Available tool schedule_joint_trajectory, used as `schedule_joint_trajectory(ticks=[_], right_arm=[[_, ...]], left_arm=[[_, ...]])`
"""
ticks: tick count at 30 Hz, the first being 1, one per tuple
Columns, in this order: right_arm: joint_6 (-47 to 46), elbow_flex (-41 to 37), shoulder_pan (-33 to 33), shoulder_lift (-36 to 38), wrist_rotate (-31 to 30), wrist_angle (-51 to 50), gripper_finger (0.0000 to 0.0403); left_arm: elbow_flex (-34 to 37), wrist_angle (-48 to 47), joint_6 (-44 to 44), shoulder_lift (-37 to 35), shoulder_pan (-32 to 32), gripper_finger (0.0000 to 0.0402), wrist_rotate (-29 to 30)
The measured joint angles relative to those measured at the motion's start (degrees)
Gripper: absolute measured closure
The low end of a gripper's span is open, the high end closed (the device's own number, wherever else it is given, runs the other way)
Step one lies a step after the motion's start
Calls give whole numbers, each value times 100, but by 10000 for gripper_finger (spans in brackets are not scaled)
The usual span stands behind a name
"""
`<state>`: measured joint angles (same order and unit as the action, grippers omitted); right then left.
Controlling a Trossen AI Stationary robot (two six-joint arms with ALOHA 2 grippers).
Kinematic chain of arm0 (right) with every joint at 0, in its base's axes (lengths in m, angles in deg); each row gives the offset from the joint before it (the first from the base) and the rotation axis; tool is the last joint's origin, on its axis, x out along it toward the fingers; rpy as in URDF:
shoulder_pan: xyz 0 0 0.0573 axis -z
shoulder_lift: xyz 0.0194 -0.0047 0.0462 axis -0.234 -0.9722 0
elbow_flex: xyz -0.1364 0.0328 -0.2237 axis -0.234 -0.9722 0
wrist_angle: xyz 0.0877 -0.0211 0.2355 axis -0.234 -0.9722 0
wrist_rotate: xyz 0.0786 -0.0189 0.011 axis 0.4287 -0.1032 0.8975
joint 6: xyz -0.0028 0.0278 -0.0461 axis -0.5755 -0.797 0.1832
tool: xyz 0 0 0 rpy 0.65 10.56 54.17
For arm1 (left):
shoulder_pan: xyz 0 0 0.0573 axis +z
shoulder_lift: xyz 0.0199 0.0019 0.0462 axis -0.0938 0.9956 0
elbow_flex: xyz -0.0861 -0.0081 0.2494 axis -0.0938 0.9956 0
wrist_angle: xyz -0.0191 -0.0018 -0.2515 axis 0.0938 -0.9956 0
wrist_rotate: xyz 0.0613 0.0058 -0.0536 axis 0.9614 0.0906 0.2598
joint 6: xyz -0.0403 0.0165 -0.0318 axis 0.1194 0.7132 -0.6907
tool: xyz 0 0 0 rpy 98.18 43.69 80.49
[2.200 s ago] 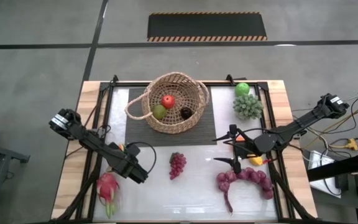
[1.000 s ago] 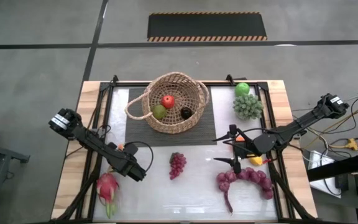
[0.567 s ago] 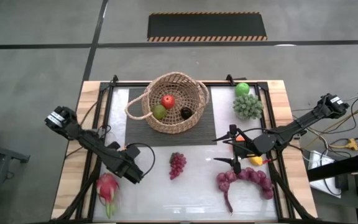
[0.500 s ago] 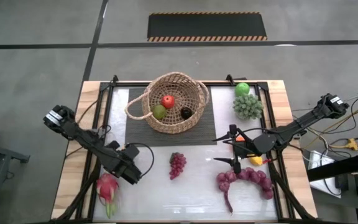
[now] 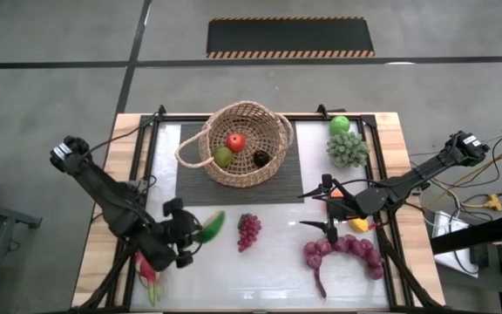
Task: Build produce basket
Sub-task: Put the watermelon into the basket
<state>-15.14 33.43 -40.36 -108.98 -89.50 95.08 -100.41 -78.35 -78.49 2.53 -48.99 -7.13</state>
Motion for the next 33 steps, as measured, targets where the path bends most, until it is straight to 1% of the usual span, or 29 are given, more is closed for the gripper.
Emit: schedule_joint_trajectory(ticks=[3, 8, 10, 12, 15, 19, 22, 24, 30, 33], right_arm=[[-27, -19, 0, 0, 1, 38, 76], [-76, -78, 0, -2, 44, 227, 76], [-18, -116, 3, -2, 196, 354, 76], [59, -179, 2, -2, 392, 596, 76], [266, -277, 2, -2, 717, 1037, 76], [529, -311, 15, -2, 1092, 1530, 76], [647, -311, 60, -2, 1418, 1794, 76], [756, -311, 91, -23, 1681, 1963, 76], [1095, -313, 263, -460, 2084, 2840, 76], [1165, -313, 402, -792, 2323, 3372, 76]], left_arm=[[112, 1330, 1494, -117, -5, 349, 238], [193, 3019, 3890, -58, 14, 349, 241], [271, 3627, 4647, -3, 25, 349, 234], [372, 4118, 5164, 28, 46, 349, 227], [547, 4544, 5612, 27, 67, 349, 228], [689, 4844, 5848, 49, 180, 349, 214], [887, 5320, 6024, 48, 333, 349, 175], [1081, 5703, 6191, 48, 459, 349, -100], [1590, 7038, 6670, 77, 947, 349, -1459], [1791, 7540, 6743, 120, 1199, 349, -1839]])
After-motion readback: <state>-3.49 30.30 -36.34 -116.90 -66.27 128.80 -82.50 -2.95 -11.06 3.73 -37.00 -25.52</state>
